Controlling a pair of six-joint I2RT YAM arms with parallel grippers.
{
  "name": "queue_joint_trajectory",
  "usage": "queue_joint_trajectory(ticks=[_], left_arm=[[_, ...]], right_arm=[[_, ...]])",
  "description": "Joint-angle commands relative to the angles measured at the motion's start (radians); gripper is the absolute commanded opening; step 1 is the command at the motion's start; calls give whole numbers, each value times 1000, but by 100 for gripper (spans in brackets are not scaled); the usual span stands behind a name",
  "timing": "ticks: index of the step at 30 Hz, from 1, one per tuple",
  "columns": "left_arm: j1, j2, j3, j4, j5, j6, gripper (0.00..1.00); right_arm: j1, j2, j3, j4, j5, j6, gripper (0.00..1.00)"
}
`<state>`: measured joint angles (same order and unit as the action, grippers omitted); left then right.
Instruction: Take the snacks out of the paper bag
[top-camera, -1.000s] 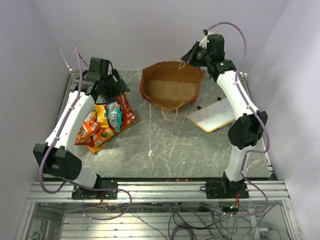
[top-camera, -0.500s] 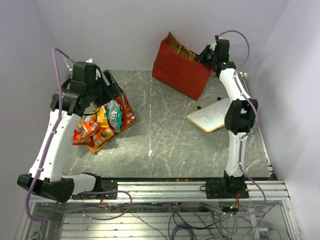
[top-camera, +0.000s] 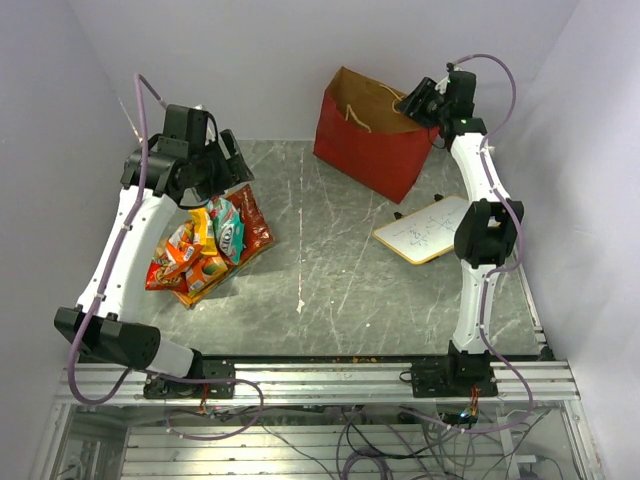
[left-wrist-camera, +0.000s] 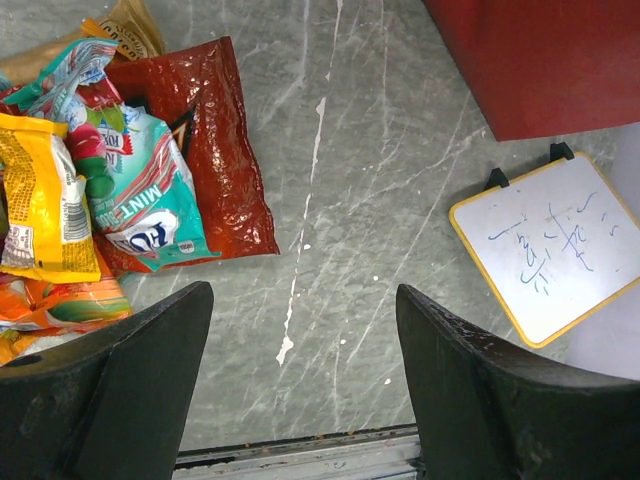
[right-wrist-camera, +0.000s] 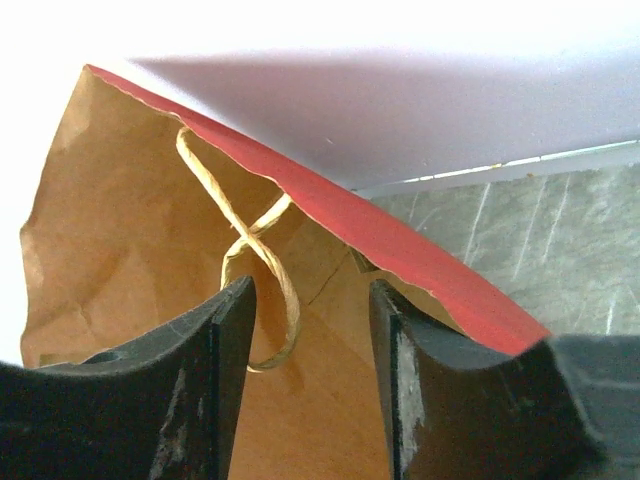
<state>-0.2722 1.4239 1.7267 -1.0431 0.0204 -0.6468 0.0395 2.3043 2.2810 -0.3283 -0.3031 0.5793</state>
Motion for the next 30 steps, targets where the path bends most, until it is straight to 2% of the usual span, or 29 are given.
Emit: queue_joint_trajectory(ticks=[1,6,9,20,22,28,30], left_arm=[[-5,18,40,47,41,18,85],[-5,24,27,79,61,-4,85],[-5,12,11,90,67,-11,85],[-5,-66,-53,106,73,-41,85],[-5,-87,-47,105,53,-23,86],[-2,-82,40,10,10,68,88],[0,-93,51,-6,-12,77,88]], right_arm=[[-21,-48,52,-32,-48,26,52],[-21,-107,43,-64,-61,47,66],[-22,-144,19,-90,-63,39,71],[-33,-256,31,-269,35,-98,78],[-33,-293,9,-296,37,-109,79],[-20,-463,-114,-467,-18,-81,99],[-6,-540,-194,-525,-37,-92,100]])
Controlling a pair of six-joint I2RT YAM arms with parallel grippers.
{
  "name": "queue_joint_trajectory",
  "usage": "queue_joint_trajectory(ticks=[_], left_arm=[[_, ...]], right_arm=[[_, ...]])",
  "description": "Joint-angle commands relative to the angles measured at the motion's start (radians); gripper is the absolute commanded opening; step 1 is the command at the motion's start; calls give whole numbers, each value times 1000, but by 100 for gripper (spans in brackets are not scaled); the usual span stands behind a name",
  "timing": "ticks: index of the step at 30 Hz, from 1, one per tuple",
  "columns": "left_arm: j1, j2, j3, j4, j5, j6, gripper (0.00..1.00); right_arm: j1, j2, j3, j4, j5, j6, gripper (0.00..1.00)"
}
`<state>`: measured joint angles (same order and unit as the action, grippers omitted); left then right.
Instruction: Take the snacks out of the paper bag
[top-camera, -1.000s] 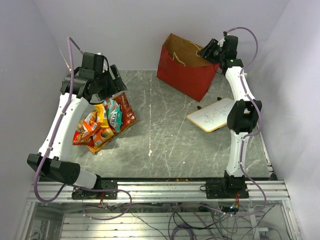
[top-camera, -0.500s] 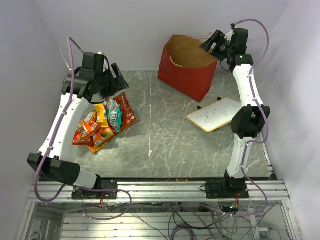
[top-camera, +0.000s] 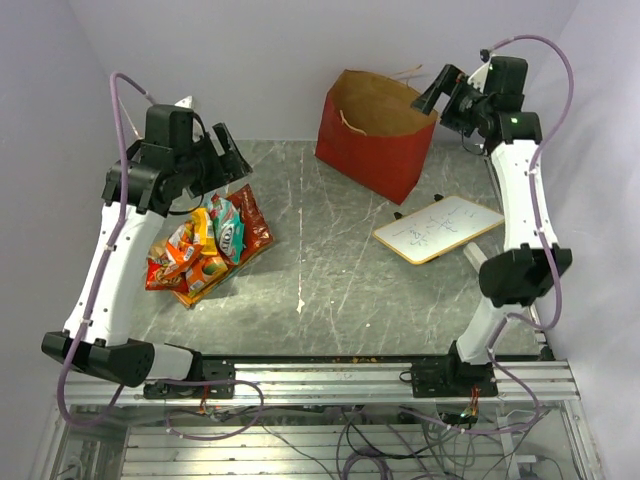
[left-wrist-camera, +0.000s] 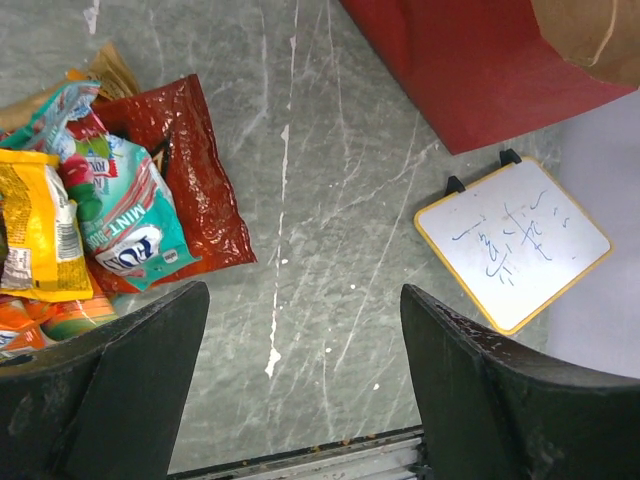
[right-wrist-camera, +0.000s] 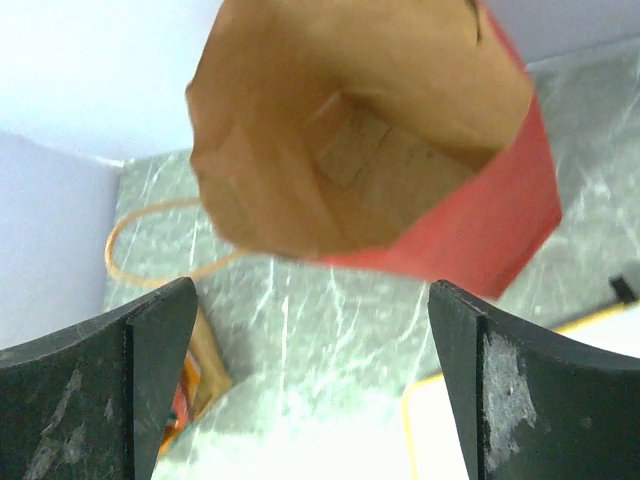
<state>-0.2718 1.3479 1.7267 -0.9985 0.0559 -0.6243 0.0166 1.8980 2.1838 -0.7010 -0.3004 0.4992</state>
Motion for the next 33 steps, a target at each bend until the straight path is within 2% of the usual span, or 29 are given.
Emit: queue_joint_trajectory(ticks=[1,8,12,17,24,33], left_arm=[[0,-29,48,-47,-57,55,89],[3,-175,-19,54,-70,19,89],[3,-238,-6,83,-49,-4,89],[3,-296,53,63,-68,8,89],[3,-353,190,-45,-156,52,89],[3,-401,213,-54,-190,61,91]], right_arm=[[26,-180,-143,-172,-45,-25,100],[40,-607,-494,-211,-50,-84,100],[39,-766,-534,-338,1,-124,100],[38,-928,-552,-396,12,-121,100],[39,-1043,-531,-338,-9,-8,100],[38,-1013,-439,-351,8,20,100]])
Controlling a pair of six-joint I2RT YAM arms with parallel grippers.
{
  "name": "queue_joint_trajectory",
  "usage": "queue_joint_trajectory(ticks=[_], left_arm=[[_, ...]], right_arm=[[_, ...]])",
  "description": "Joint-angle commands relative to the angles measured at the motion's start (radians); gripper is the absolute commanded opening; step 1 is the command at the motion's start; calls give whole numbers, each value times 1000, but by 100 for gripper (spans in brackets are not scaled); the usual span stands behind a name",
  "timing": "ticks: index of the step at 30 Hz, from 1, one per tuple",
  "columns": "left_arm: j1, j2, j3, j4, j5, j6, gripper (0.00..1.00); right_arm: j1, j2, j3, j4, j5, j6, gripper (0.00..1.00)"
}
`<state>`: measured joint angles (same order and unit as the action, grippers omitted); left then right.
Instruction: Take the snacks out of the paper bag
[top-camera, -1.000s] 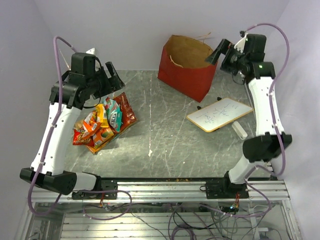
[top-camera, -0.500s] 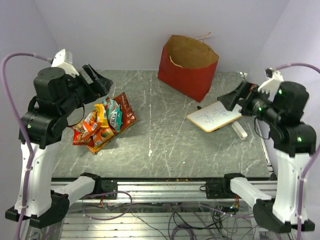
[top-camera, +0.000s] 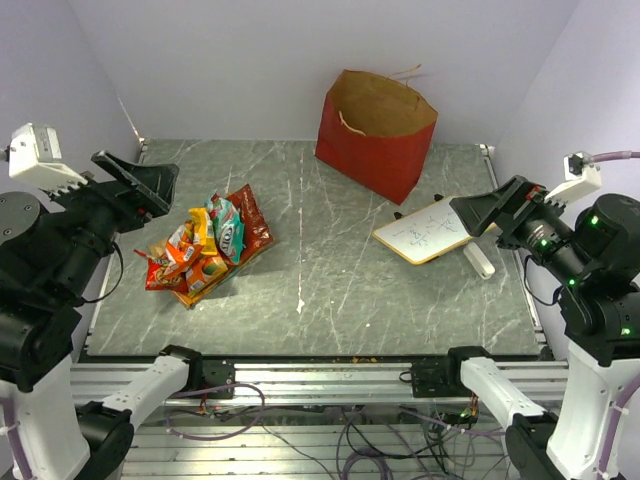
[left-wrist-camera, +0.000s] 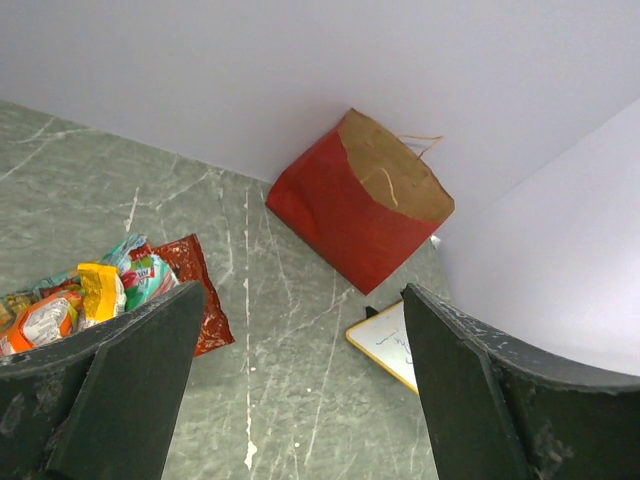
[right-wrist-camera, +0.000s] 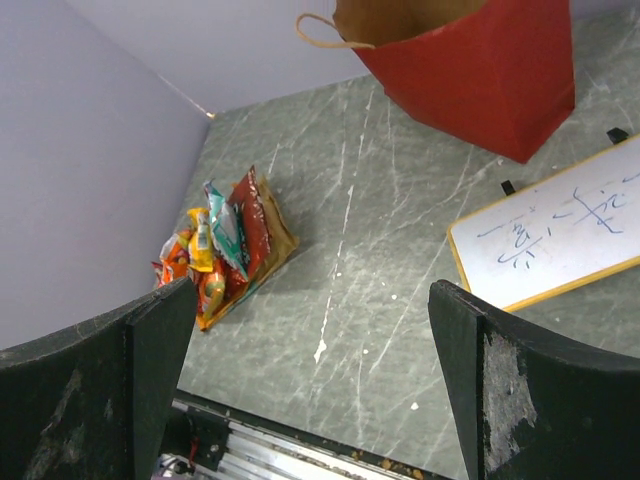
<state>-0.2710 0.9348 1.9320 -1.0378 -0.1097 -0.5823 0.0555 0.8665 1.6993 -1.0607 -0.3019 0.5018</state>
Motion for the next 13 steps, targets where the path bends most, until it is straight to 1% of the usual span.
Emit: queue_joint_trajectory(ticks=[1,13], left_arm=[[3,13,8,-18,-24,19,91],[3,11,-20,-15,-9,7,91]], right_arm=[[-1,24,53,1,18,17,100],[0,31,36,-3,54,16,100]])
